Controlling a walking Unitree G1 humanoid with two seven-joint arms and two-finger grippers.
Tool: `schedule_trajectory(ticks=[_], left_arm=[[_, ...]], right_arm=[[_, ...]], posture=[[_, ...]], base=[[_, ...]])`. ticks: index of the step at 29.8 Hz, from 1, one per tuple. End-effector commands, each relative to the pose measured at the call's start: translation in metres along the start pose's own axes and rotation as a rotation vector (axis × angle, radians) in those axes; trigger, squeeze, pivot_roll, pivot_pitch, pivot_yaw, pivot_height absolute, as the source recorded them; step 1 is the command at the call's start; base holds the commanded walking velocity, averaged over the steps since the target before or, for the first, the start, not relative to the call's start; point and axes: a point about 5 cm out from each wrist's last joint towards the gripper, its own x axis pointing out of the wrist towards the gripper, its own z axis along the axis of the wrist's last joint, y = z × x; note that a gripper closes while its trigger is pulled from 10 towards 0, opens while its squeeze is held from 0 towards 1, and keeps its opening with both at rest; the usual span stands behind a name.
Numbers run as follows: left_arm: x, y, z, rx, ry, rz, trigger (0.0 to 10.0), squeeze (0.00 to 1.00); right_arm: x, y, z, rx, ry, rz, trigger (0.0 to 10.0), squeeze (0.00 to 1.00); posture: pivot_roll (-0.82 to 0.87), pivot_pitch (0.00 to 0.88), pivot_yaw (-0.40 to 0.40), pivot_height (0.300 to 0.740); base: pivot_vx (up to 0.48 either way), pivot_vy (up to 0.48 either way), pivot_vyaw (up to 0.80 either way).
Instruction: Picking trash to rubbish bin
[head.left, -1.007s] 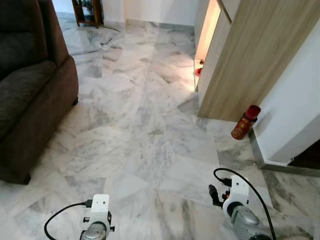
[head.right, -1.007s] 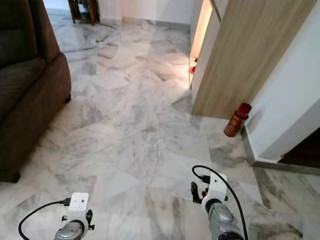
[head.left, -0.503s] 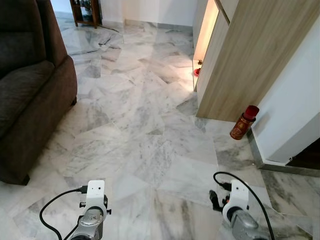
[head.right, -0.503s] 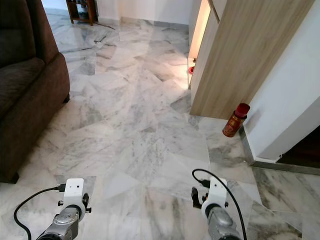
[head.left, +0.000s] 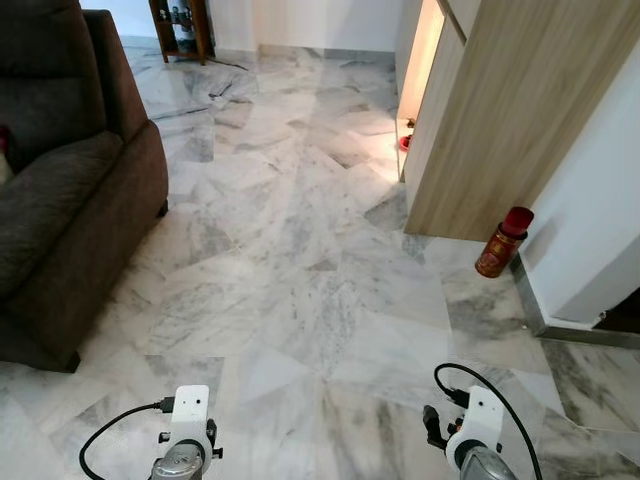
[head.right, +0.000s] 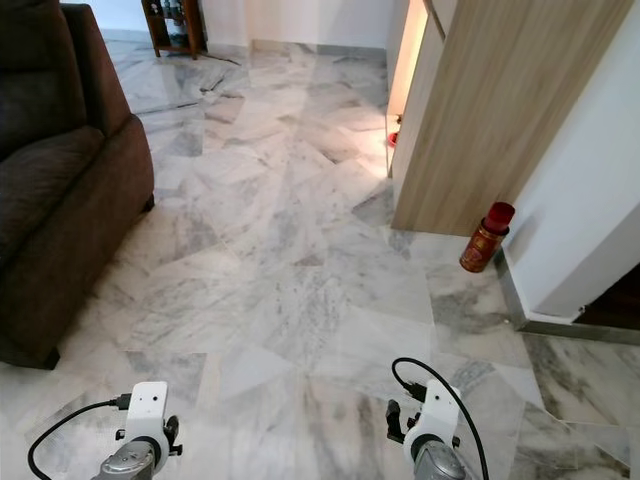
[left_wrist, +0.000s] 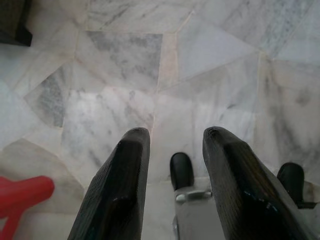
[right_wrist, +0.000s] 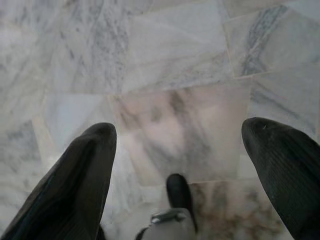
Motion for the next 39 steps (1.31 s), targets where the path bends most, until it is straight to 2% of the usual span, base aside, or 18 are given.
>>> schedule_trajectory(ticks=[1, 4, 8, 12, 18, 26, 39], left_arm=[[-0.002, 0.003, -0.009, -0.002, 0.036, -0.001, 10.0, 0.0], [-0.004, 0.004, -0.017, 0.002, 0.07, 0.002, 10.0, 0.0], [-0.004, 0.002, -0.016, -0.008, 0.064, -0.003, 10.0, 0.0], [-0.004, 0.0, -0.016, -0.048, 0.049, 0.012, 10.0, 0.0], [-0.005, 0.001, -0.018, -0.065, 0.058, 0.023, 10.0, 0.0], [-0.006, 0.005, -0.022, -0.092, 0.068, 0.041, 10.0, 0.0], [-0.008, 0.005, -0.028, -0.111, 0.077, 0.055, 10.0, 0.0]], right_arm=[[-0.001, -0.005, -0.003, 0.044, -0.01, -0.029, 10.0, 0.0], [-0.003, -0.009, -0.007, 0.047, 0.001, -0.042, 10.0, 0.0], [-0.003, -0.01, -0.006, 0.039, -0.004, -0.035, 10.0, 0.0], [-0.004, -0.013, -0.007, -0.008, 0.011, -0.039, 10.0, 0.0], [-0.003, -0.013, -0.003, -0.015, -0.006, -0.026, 10.0, 0.0], [-0.004, -0.019, -0.001, -0.004, -0.012, -0.044, 10.0, 0.0], [-0.002, -0.019, 0.008, 0.002, -0.03, -0.046, 10.0, 0.0]], posture=[[-0.05, 0.099, -0.002, 0.74], [-0.06, 0.093, -0.006, 0.74], [-0.05, 0.093, -0.026, 0.74], [-0.03, 0.082, -0.04, 0.74], [-0.03, 0.078, -0.044, 0.74], [-0.02, 0.09, -0.068, 0.74], [-0.01, 0.111, -0.082, 0.74]], base=[[0.0, 0.0, 0.0], [0.0, 0.0, 0.0], [0.0, 0.0, 0.0], [0.0, 0.0, 0.0], [0.0, 0.0, 0.0], [0.0, 0.0, 0.8], [0.0, 0.0, 0.8]])
